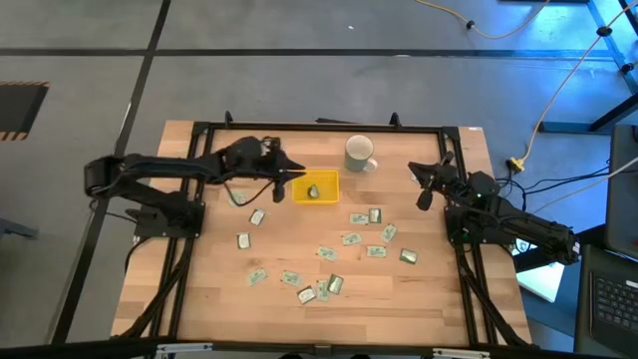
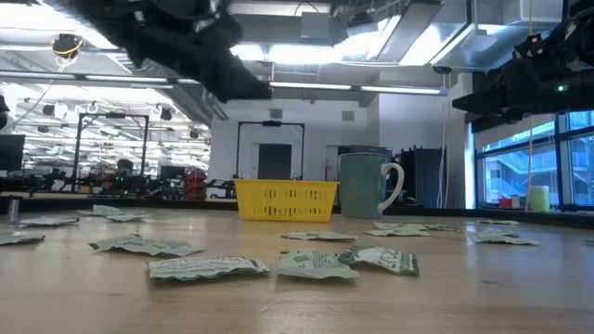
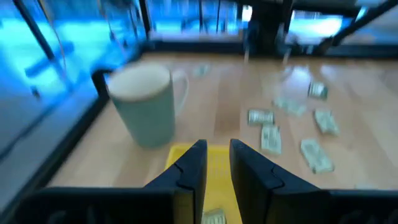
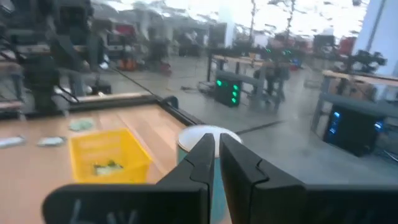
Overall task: Pick and place Stevia / Truvia into bins
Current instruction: Put the middle right stevia tea packet into the yellow bin
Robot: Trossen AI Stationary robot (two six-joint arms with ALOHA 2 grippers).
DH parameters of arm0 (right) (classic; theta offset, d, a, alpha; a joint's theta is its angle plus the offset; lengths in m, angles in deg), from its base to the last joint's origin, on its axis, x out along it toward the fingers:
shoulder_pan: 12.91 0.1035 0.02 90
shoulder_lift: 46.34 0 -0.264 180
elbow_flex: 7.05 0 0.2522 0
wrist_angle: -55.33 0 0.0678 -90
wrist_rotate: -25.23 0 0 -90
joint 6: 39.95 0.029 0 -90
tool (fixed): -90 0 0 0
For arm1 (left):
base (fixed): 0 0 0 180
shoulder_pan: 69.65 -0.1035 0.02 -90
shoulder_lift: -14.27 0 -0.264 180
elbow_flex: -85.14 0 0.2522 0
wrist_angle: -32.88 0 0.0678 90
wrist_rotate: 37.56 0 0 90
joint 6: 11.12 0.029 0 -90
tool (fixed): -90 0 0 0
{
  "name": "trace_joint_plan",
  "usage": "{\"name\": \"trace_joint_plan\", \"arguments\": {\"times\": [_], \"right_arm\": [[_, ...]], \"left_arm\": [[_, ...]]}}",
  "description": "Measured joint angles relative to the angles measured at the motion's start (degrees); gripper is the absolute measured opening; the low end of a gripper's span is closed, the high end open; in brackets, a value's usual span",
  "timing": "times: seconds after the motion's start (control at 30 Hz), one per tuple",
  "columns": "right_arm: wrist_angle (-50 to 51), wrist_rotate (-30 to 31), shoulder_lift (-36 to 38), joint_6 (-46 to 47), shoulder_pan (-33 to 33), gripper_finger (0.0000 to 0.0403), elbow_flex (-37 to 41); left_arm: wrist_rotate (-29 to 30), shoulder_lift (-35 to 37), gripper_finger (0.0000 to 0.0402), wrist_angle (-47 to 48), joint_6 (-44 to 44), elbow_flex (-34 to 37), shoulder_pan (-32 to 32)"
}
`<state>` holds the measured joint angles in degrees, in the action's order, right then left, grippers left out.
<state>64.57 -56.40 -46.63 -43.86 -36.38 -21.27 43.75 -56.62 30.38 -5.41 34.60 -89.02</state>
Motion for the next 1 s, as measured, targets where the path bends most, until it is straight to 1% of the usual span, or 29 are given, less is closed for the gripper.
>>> {"name": "trace_joint_plan", "arguments": {"times": [0.1,0.17,0.3,0.4,0.63,0.73,0.87,1.0], "right_arm": [[-3.41,-5.48,-0.51,-0.55,0.00,0.0030,-0.21],[-3.36,-8.45,-1.89,-0.82,0.04,0.0030,-1.22],[-3.28,-8.68,-7.40,0.95,0.11,0.0030,-3.43],[-3.26,-9.63,-13.60,1.20,1.24,0.0030,-5.84],[-2.75,-9.69,-31.14,0.69,6.66,0.0030,-14.38],[-2.63,-9.71,-38.34,3.46,9.05,0.0030,-17.40],[-3.17,-10.06,-45.18,5.78,11.68,0.0030,-20.17],[-3.84,-10.10,-50.26,6.89,14.08,0.0030,-20.77]], "left_arm": [[-0.22,3.32,0.0065,-8.47,-0.36,5.39,0.00],[0.06,5.09,0.0065,-12.95,-0.44,8.51,0.00],[0.20,7.32,0.0065,-19.61,-0.62,12.86,0.00],[0.20,7.84,0.0065,-21.07,-0.95,14.04,0.00],[0.20,7.83,0.0065,-21.30,-1.92,14.12,0.00],[0.22,7.82,0.0065,-21.30,-1.92,14.12,0.00],[0.22,7.82,0.0065,-21.28,-1.92,14.12,0.00],[0.22,7.82,0.0065,-21.26,-1.92,14.12,0.00]]}}
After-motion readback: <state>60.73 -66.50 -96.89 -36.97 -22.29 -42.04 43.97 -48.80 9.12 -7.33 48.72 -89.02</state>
